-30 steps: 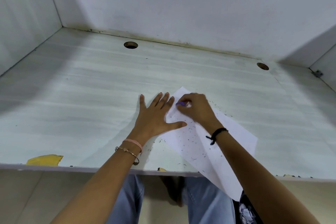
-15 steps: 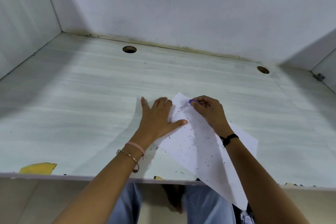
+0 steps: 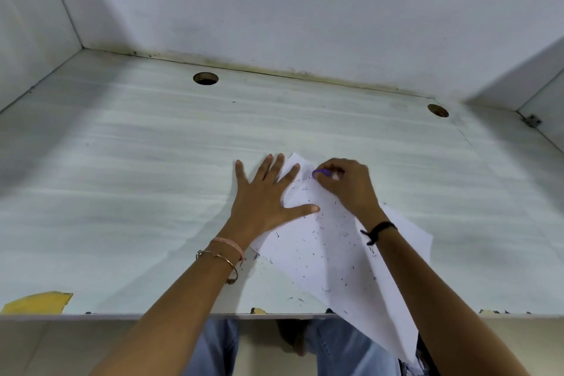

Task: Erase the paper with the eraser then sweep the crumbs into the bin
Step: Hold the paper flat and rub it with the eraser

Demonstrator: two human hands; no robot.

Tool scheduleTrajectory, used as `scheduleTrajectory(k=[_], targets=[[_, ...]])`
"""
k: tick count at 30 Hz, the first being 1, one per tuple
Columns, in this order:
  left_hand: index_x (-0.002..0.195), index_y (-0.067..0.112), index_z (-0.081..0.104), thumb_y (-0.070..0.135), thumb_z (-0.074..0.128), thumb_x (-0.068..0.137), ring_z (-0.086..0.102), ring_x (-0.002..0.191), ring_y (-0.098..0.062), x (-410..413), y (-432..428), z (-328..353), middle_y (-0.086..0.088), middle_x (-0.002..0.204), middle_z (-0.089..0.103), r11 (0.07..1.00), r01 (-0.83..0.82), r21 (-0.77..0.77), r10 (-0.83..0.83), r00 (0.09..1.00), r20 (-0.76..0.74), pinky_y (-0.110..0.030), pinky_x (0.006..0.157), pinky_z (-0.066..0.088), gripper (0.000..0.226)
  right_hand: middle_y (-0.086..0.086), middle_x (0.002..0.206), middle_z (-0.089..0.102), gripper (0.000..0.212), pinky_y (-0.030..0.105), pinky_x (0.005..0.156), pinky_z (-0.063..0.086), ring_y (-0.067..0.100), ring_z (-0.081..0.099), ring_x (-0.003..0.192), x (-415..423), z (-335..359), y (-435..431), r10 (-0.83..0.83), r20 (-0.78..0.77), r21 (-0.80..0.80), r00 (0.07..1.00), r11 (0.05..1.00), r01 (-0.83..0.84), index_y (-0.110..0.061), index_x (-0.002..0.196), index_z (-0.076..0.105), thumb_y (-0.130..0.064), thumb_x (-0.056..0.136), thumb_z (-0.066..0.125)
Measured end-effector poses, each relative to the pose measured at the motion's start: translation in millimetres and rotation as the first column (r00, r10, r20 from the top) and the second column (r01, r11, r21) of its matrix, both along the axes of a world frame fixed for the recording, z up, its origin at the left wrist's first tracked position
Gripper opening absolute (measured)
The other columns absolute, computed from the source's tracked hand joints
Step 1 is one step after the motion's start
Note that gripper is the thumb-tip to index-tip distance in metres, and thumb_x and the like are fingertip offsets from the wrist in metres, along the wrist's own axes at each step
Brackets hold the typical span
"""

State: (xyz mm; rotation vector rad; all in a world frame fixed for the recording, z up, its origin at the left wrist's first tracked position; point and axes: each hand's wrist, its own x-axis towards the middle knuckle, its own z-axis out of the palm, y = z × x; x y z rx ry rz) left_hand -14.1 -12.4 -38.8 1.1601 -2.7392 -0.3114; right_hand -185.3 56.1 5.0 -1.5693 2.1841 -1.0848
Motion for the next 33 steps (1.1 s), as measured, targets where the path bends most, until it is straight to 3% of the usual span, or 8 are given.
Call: scheduleTrajectory(k=[3,7,12,17,22,26,31,33], targets=[[0.153,0.043,-0.001,0.095,0.017,0.071,-0.014,0.15,-0.014,-1,0,-1,0.004,0.164,-0.01,1.0,-0.003,0.0,0.003,1.0,-0.004,-0.068,0.11,-0.013,0.099,-0.001,0.075,0.067,0.003,0.005,0.058,0.038,0.002,0.054,0.062,-3,3,-5,-0.108,0.011,0.003,0.994,0.994,0.108,-0.008,0.08,0.073,-0.009,0.08,0.071],[0.154,0.042,-0.001,0.094,0.017,0.072,-0.014,0.15,-0.014,-2,-1,-3,0.004,0.164,-0.01,1.0,-0.002,-0.004,0.002,1.0,0.002,-0.069,0.109,-0.013,0.098,-0.002,0.075,0.069,0.004,0.017,0.067,0.042,0.011,0.058,0.072,30,-3,0,0.1,-0.155,0.063,0.983,0.994,-0.091,-0.014,0.08,0.074,-0.016,0.079,0.07],[0.153,0.043,-0.002,0.095,0.016,0.071,-0.015,0.15,-0.014,-1,-1,-2,0.004,0.164,-0.011,1.0,-0.008,-0.005,0.008,1.0,0.007,-0.068,0.109,-0.015,0.099,0.001,0.076,0.069,0.007,0.012,0.058,0.042,0.013,0.059,0.071,-3,7,-8,-0.121,-0.072,0.055,0.99,0.991,0.125,-0.009,0.079,0.073,-0.014,0.081,0.07],[0.154,0.041,0.001,0.094,0.015,0.071,-0.013,0.15,-0.015,-2,-2,-3,0.003,0.164,-0.009,1.0,0.001,-0.022,-0.001,1.0,-0.004,-0.07,0.109,-0.012,0.099,-0.002,0.074,0.07,0.005,0.027,0.067,0.047,0.013,0.061,0.071,30,4,1,0.112,-0.166,0.125,0.98,0.988,-0.091,-0.016,0.078,0.074,-0.018,0.078,0.07],[0.153,0.043,-0.003,0.094,0.015,0.071,-0.015,0.15,-0.015,-1,-1,-2,0.004,0.164,-0.011,1.0,-0.001,0.005,0.001,1.0,0.007,-0.069,0.109,-0.013,0.098,0.003,0.074,0.071,0.007,0.038,0.07,0.054,0.023,0.065,0.073,2,11,-13,-0.116,-0.14,0.105,0.983,0.986,0.131,-0.011,0.073,0.071,-0.015,0.076,0.067],[0.154,0.041,-0.002,0.095,0.007,0.068,-0.012,0.15,-0.016,-2,-3,-5,0.002,0.164,-0.009,0.999,0.006,-0.043,-0.006,1.0,0.011,-0.071,0.109,-0.01,0.101,0.0,0.069,0.067,0.005,0.037,0.068,0.049,0.018,0.059,0.07,37,8,-6,0.134,-0.212,0.191,0.968,0.977,-0.093,-0.015,0.075,0.071,-0.018,0.075,0.067],[0.154,0.043,-0.002,0.095,0.015,0.071,-0.015,0.15,-0.014,-1,-1,-2,0.004,0.164,-0.011,1.0,-0.004,-0.005,0.004,1.0,0.007,-0.069,0.109,-0.014,0.099,0.0,0.073,0.07,0.008,0.04,0.071,0.054,0.022,0.065,0.072,-8,14,-13,-0.132,-0.159,0.151,0.978,0.976,0.157,-0.015,0.072,0.07,-0.018,0.076,0.064],[0.154,0.042,-0.003,0.095,0.014,0.071,-0.015,0.15,-0.014,-2,-2,-3,0.004,0.164,-0.011,1.0,-0.002,-0.009,0.002,1.0,0.004,-0.069,0.109,-0.014,0.1,0.001,0.074,0.069,0.008,0.041,0.075,0.052,0.021,0.063,0.074,5,15,-14,-0.046,-0.235,0.157,0.971,0.984,0.084,-0.016,0.075,0.071,-0.018,0.076,0.064]])
